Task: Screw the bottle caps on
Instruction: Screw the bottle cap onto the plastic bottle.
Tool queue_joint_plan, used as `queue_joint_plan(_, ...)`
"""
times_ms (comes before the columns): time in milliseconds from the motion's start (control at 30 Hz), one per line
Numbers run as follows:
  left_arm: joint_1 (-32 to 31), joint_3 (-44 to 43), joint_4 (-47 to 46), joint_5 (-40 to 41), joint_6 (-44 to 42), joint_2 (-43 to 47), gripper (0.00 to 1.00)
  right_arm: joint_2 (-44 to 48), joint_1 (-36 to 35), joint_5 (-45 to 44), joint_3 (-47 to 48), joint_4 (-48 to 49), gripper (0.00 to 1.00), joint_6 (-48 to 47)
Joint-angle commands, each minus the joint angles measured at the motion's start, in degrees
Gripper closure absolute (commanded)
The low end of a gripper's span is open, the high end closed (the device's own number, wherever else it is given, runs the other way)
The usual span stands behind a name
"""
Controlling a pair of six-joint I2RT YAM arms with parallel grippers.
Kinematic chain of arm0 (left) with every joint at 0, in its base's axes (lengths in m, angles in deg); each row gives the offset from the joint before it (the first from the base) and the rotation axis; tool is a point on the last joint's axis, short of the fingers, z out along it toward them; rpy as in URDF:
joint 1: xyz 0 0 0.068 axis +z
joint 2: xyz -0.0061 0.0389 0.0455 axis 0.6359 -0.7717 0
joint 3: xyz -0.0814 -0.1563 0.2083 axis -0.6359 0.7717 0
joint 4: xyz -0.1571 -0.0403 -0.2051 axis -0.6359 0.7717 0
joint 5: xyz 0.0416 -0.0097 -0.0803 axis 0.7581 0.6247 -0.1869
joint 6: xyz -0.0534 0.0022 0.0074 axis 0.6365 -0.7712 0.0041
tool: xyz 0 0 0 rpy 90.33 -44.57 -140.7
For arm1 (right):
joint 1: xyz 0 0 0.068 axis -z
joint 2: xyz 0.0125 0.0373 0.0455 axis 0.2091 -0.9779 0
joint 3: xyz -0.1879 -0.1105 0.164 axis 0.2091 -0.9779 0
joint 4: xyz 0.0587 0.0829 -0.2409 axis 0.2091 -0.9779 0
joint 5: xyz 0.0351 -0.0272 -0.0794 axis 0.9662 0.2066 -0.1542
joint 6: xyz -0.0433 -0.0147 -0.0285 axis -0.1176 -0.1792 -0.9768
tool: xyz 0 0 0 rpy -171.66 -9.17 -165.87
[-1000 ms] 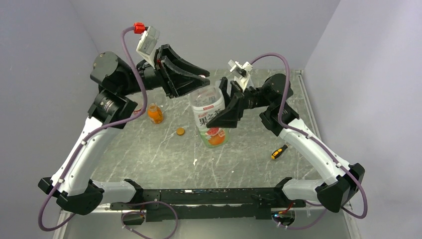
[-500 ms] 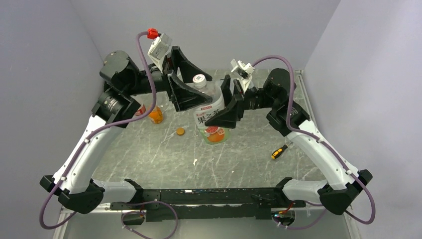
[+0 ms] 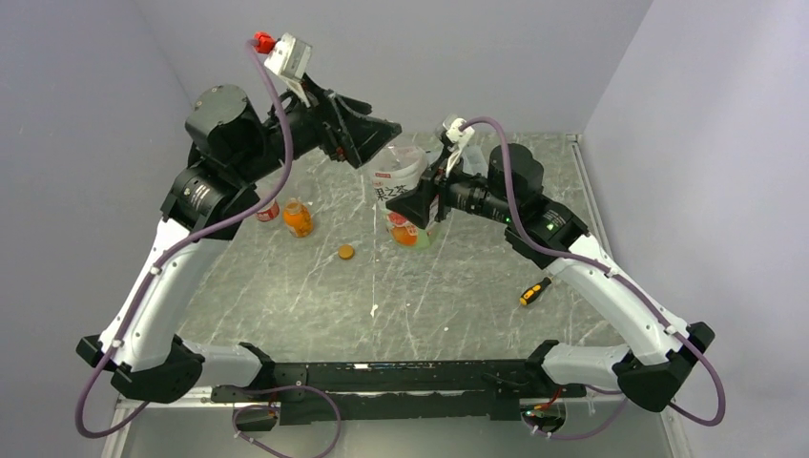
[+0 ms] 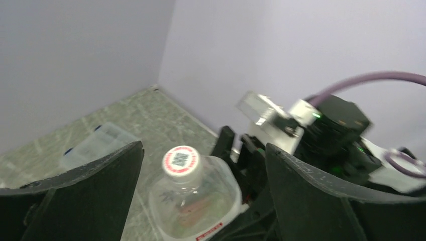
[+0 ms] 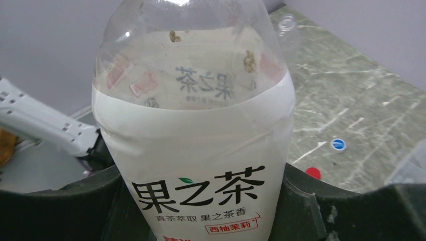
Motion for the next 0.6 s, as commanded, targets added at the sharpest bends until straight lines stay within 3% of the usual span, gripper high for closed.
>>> queue_joint_plan(0, 0.0, -3.4, 5.4, 13.5, 0.8, -2.3, 0.11, -0.8, -2.5, -12.9, 1.1, 1.8, 1.00, -2.0)
queue_joint_plan(167, -1.3, -7.2, 11.4, 22.5, 2.4, -5.5, 0.24, -3.4, -6.7, -22.7, 2.2, 1.4, 1.00, -3.8)
queue_joint_plan(567, -2.9, -5.7, 14.6, 33.5, 6.4, -7.0, 0.41, -6.4, -9.7, -32.9, 3.0, 2.4, 1.00, -3.6)
